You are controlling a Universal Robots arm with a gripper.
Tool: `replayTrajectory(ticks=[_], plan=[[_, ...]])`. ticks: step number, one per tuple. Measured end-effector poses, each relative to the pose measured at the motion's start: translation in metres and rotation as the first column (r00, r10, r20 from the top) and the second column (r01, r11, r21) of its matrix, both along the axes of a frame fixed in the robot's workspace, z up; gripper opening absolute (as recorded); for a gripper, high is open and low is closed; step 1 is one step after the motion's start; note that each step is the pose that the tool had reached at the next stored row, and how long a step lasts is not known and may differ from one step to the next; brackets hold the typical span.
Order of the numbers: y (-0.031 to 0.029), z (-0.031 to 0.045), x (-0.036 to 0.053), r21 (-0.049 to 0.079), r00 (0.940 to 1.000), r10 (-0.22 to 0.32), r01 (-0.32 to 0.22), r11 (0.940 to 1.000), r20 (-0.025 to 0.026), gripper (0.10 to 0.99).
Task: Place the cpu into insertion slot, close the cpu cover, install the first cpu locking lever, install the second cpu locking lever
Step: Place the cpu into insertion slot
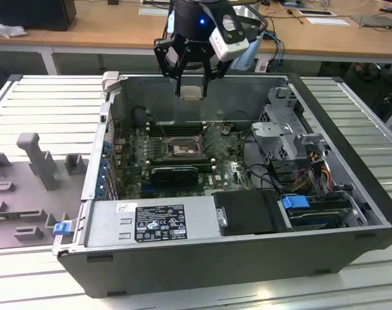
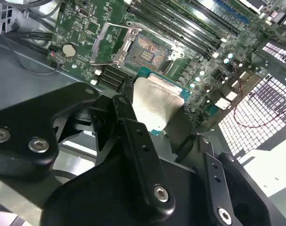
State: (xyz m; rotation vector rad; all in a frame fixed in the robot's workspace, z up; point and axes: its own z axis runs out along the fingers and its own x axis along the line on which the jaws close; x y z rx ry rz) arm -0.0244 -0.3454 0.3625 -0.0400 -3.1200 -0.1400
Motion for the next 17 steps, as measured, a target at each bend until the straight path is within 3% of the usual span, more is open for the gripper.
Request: replayTrajectory(ticks=[17], plan=[[0.0,0.0,0.0,0.0,0.9986,-0.053,0.053,0.9986,0.0,0.529]])
